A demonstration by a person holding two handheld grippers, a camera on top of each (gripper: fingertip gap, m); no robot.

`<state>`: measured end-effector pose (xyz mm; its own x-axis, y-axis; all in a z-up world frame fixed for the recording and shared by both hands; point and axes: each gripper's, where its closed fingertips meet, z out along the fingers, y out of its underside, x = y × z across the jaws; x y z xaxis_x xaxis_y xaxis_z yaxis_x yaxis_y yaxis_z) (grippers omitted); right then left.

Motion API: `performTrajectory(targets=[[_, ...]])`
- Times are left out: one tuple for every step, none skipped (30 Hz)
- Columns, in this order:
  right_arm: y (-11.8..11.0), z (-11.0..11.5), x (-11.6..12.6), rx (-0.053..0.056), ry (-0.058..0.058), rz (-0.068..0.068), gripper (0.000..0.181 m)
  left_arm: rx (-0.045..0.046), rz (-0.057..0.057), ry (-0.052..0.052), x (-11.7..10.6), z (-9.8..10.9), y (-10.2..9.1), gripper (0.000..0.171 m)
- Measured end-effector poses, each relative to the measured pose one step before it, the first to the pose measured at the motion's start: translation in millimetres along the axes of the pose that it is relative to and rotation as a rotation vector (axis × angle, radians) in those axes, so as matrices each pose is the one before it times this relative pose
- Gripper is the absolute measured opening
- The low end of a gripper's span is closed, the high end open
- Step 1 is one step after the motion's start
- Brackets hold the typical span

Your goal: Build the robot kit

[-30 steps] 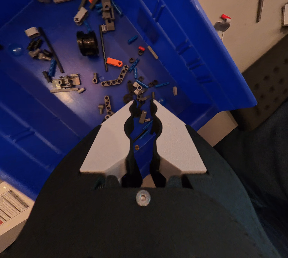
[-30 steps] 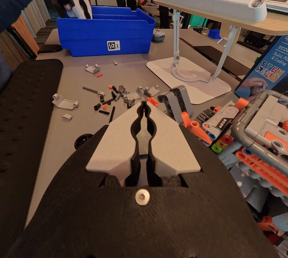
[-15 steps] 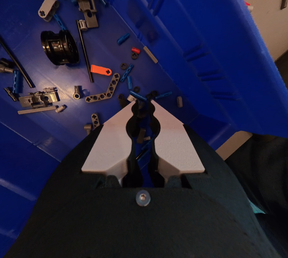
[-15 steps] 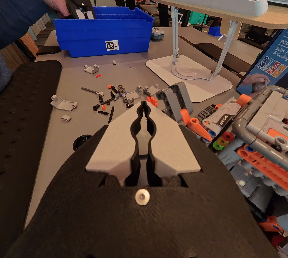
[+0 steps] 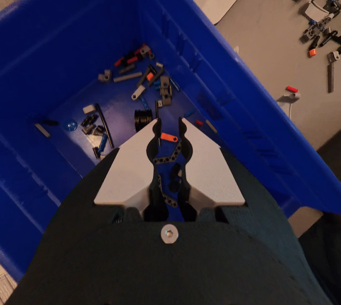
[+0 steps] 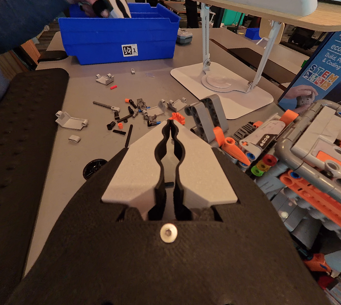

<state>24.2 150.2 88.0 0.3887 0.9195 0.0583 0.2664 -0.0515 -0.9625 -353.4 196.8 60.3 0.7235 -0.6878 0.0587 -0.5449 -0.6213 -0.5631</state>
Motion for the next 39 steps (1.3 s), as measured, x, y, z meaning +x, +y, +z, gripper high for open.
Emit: performTrajectory(targets=[[-0.02, 0.05, -0.1, 0.0001, -0.0012, 0.0004, 0.0, -0.02503, 0.0129, 0.0041, 0.02, 5.08, -3.72, 0.018], [0.14, 0.19, -0.11, -0.0007, -0.001, -0.0004, 0.0, -0.0235, 0.0148, -0.0116, -1.81, 5.39, -4.11, 0.019], [0.0, 0.08, -0.21, -0.0012, -0.0003, -0.0018, 0.0, -0.0138, 0.0104, -0.0091, -1.57, 6.82, -4.82, 0.019], [0.03, -0.05, -0.33, -0.0013, 0.0001, -0.0031, 0.0, -0.02465, 0.0049, 0.014, 1.39, 8.38, -1.13, 0.02], [-0.04, -0.2, -0.32, -0.0013, 0.0006, -0.0031, 0.0, -0.03129, 0.0011, 0.0085, 0.48, 8.16, 1.3, 0.022], [0.08, -0.34, -0.18, -0.001, 0.0002, -0.0015, 0.0, -0.01946, 0.0046, -0.0129, -2.34, 6.98, 0.71, 0.024], [0.18, -0.53, -0.03, -0.0004, 0.0008, -0.0009, 0.0, -0.01155, 0.0056, 0.0004, -0.13, 6.15, 0.66, 0.024], [0.03, -0.72, 0.17, 0.0005, 0.0008, -0.0008, 0.0, -0.01043, -0.0047, 0.0118, 1.3, 5.42, 1.07, 0.024], [-0.4, -0.69, 0.22, 0.0025, 0.0006, 0.0002, 0.0, -0.00299, -0.007, -0.0085, -1.88, 4.26, 0.21, 0.022], [-0.51, -0.71, 0.4, 0.0034, 0.0017, 0.0003, 0.0, 0.0045, -0.0034, -0.0128, -2.42, 3.11, -0.32, 0.017], [-0.75, -0.75, 0.3, 0.0036, 0.0021, -0.0004, 0.0, 0.00528, -0.0052, 0.0065, 0.6, 1.68, 0.43, 0.016], [-1.02, -0.69, 0.01, 0.0048, 0.0, -0.0004, 0.0, 0.01533, -0.0122, 0.0177, 2.08, -0.73, -1.14, 0.016], [-1.38, -0.43, -0.19, 0.0063, -0.0011, -0.0008, 0.0, -0.00542, -0.0141, 0.0013, -0.63, -0.8, 2.5, 0.016], [-1.34, -0.19, -0.32, 0.0053, -0.002, -0.001, 0.0, -0.00743, -0.0012, -0.0034, -0.79, -1.61, 3.41, 0.016], [-0.62, 0.17, -0.35, 0.0022, -0.0027, -0.0007, 0.0, -0.00971, -0.002, 0.0005, 0.15, -2.1, 4.28, 0.016], [0.34, 0.54, -0.31, -0.0022, -0.0027, -0.0005, 0.0, -0.01025, -0.0035, -0.0072, -0.78, -2.08, 4.78, 0.016], [0.83, 0.78, -0.39, -0.0051, -0.0031, -0.0012, 0.0, -0.01049, -0.0048, -0.0079, -1.01, -2.25, 4.97, 0.016], [0.69, 0.78, -0.59, -0.005, -0.0035, -0.0021, 0.0, -0.00986, -0.0017, 0.0081, 2.02, -2.23, 5.14, 0.016], [0.15, 0.56, -0.51, -0.0017, -0.0033, -0.0018, 0.0, -0.01101, -0.0037, 0.0163, 3.52, -2.06, 5.34, 0.016], [-0.44, 0.19, -0.59, 0.0014, -0.0033, -0.0003, 0.0, -0.01304, -0.0148, 0.0078, 1.37, -2.24, 5.3, 0.016], [-0.44, -0.11, -0.64, 0.002, -0.0033, -0.0006, 0.0, -0.01025, -0.0152, 0.0029, -0.1, -2.02, 4.8, 0.016], [-0.66, -0.52, -0.4, 0.002, -0.0007, -0.0027, 0.0, -0.00983, -0.0064, 0.003, 0.19, -1.71, 4.35, 0.016], [-1.04, -0.66, -0.28, 0.0037, 0.0004, -0.0025, 0.0, -0.01276, -0.0042, -0.0041, -0.65, -1.62, 4.14, 0.016], [-1.0, -0.65, -0.32, 0.0042, 0.0001, -0.0007, 0.0, -0.01154, -0.0055, -0.0083, -1.17, -1.34, 3.21, 0.017], [-0.52, -0.44, -0.3, 0.0016, -0.0006, -0.0015, 0.0, -0.00538, -0.0046, 0.004, 0.72, -0.65, 1.77, 0.018], [-0.21, -0.29, -0.59, -0.0007, -0.0009, -0.0029, 0.0, -0.00001, -0.0035, 0.0068, 1.08, -0.5, 0.79, 0.02], [-0.33, -0.12, -0.72, 0.0, -0.002, -0.0024, 0.0, 0.00189, -0.0052, 0.0016, 0.35, -0.33, 0.38, 0.023], [-0.41, -0.12, -0.85, 0.0014, -0.0021, -0.0017, 0.0, 0.0024, -0.0023, -0.0012, 0.18, -0.31, 0.19, 0.025], [-0.35, -0.1, -0.91, -0.0001, -0.0019, -0.0024, 0.0, 0.00528, 0.0021, -0.0066, -0.36, -0.48, -0.22, 0.028], [-0.04, -0.07, -0.71, -0.0018, -0.0011, -0.0032, 0.0, 0.01234, -0.0004, -0.0049, 0.1, -0.99, -1.12, 0.03], [0.0, -0.18, -0.49, -0.0009, -0.001, -0.0021, 0.0, 0.01321, -0.0044, 0.0115, 2.61, -1.07, -1.25, 0.033], [-0.1, -0.17, -0.43, 0.0, -0.001, -0.0011, 0.0, 0.00876, -0.0028, 0.0128, 2.99, -0.78, -0.99, 0.034], [-0.28, -0.15, -0.23, -0.0002, 0.0, -0.0022, 0.0, 0.00578, 0.0008, -0.0128, -0.68, -1.44, -0.99, 0.034], [-0.38, -0.13, -0.2, 0.0005, 0.0006, -0.0027, 0.0, 0.00781, 0.0049, -0.021, -1.49, -2.28, -1.46, 0.035], [-0.58, -0.3, -0.03, 0.0018, 0.001, -0.0013, 0.0, 0.00791, 0.0074, 0.003, 2.49, -2.47, -1.34, 0.035], [-0.45, -0.22, -0.04, 0.0013, 0.0013, -0.0013, 0.0, 0.00831, 0.0067, 0.0113, 3.41, -2.33, -1.26, 0.034], [-0.38, -0.25, -0.36, 0.0006, 0.0002, -0.0021, 0.0, 0.00794, 0.0016, -0.0023, 0.69, -2.42, -1.31, 0.034], [-0.45, -0.1, -0.4, 0.0009, -0.0005, -0.002, 0.0, 0.00607, 0.001, -0.0132, -1.03, -2.75, -0.94, 0.034], [-0.53, -0.17, -0.33, 0.001, -0.0009, -0.0018, 0.0, 0.0044, 0.0058, -0.007, -0.11, -2.76, -0.65, 0.034]])
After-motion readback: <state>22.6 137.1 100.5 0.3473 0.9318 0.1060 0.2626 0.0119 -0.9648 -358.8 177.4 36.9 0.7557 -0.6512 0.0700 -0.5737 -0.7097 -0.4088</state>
